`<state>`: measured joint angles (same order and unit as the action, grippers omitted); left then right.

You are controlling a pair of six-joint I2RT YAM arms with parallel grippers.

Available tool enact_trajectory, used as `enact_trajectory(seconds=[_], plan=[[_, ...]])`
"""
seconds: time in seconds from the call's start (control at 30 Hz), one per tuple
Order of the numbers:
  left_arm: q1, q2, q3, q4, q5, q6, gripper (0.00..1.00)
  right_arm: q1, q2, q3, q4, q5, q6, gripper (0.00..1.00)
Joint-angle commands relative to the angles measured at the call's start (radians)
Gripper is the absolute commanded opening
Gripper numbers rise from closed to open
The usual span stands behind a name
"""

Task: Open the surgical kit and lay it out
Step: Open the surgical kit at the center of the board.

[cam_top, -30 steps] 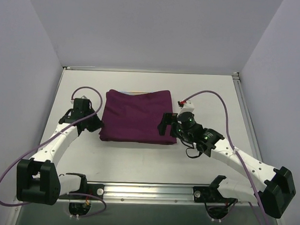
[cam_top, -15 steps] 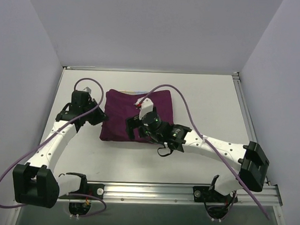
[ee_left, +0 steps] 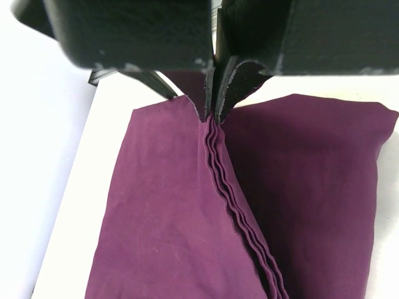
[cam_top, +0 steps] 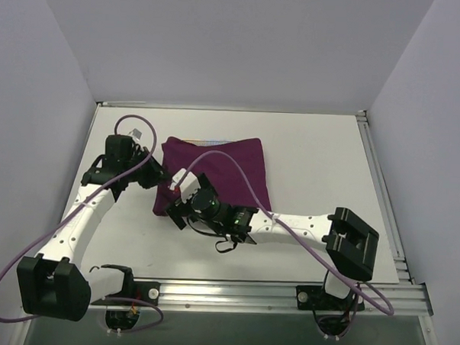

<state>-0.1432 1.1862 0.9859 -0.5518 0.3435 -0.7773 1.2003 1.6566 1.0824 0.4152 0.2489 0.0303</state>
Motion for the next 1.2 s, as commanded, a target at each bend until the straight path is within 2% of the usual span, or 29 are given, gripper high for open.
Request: enact_trajectory(seconds=[0.0, 0.33, 0.43, 0.47, 0.5, 0.53, 0.57, 0.6, 0.63, 0.67, 0.77, 0.87, 0.97, 1.07, 1.1, 1.17], plan=[[0.017, -0.008, 0.043, -0.008, 0.058, -0.013, 0.02, 0.005, 0.049, 0.06, 0.085, 0.095, -0.078, 0.95], [0.037, 0.007, 0.037, 0.0, 0.086, -0.011, 0.02, 0.004, 0.184, 0.106, 0.207, 0.211, -0.107, 0.9], [0.051, 0.015, 0.034, 0.004, 0.103, -0.011, 0.02, 0.005, 0.215, 0.132, 0.211, 0.263, -0.099, 0.79], [0.054, 0.016, 0.033, 0.015, 0.109, -0.013, 0.02, 0.004, 0.224, 0.158, 0.198, 0.294, -0.095, 0.63], [0.056, 0.018, 0.033, 0.018, 0.114, -0.011, 0.02, 0.002, 0.23, 0.168, 0.195, 0.3, -0.095, 0.55], [0.062, 0.019, 0.036, 0.018, 0.117, -0.011, 0.11, 0.001, 0.236, 0.172, 0.2, 0.308, -0.095, 0.46], [0.066, 0.02, 0.039, 0.01, 0.114, -0.008, 0.24, -0.002, 0.242, 0.18, 0.203, 0.314, -0.092, 0.23], [0.073, 0.015, 0.042, 0.004, 0.109, -0.005, 0.37, -0.005, 0.244, 0.186, 0.203, 0.335, -0.084, 0.08], [0.08, 0.0, 0.052, -0.006, 0.079, -0.002, 0.48, -0.01, 0.243, 0.189, 0.2, 0.348, -0.061, 0.0], [0.094, -0.014, 0.059, -0.025, 0.057, 0.007, 0.66, -0.025, 0.241, 0.191, 0.192, 0.354, -0.05, 0.0], [0.12, -0.08, 0.089, -0.074, -0.049, 0.027, 0.8, -0.077, 0.212, 0.189, 0.156, 0.42, 0.026, 0.0], [0.122, -0.135, 0.114, -0.103, -0.141, 0.039, 0.82, -0.145, 0.122, 0.127, 0.152, 0.446, 0.094, 0.0], [0.122, -0.163, 0.103, -0.08, -0.147, 0.049, 0.82, -0.263, 0.014, 0.054, 0.087, 0.507, 0.164, 0.0], [0.12, -0.146, 0.085, -0.051, -0.097, 0.065, 0.78, -0.418, -0.101, -0.034, 0.008, 0.532, 0.251, 0.0], [0.117, -0.137, 0.077, -0.051, -0.087, 0.067, 0.72, -0.526, -0.166, -0.059, -0.016, 0.512, 0.284, 0.0], [0.111, -0.119, 0.06, -0.014, -0.06, 0.072, 0.67, -0.641, -0.227, -0.133, -0.064, 0.437, 0.336, 0.0]])
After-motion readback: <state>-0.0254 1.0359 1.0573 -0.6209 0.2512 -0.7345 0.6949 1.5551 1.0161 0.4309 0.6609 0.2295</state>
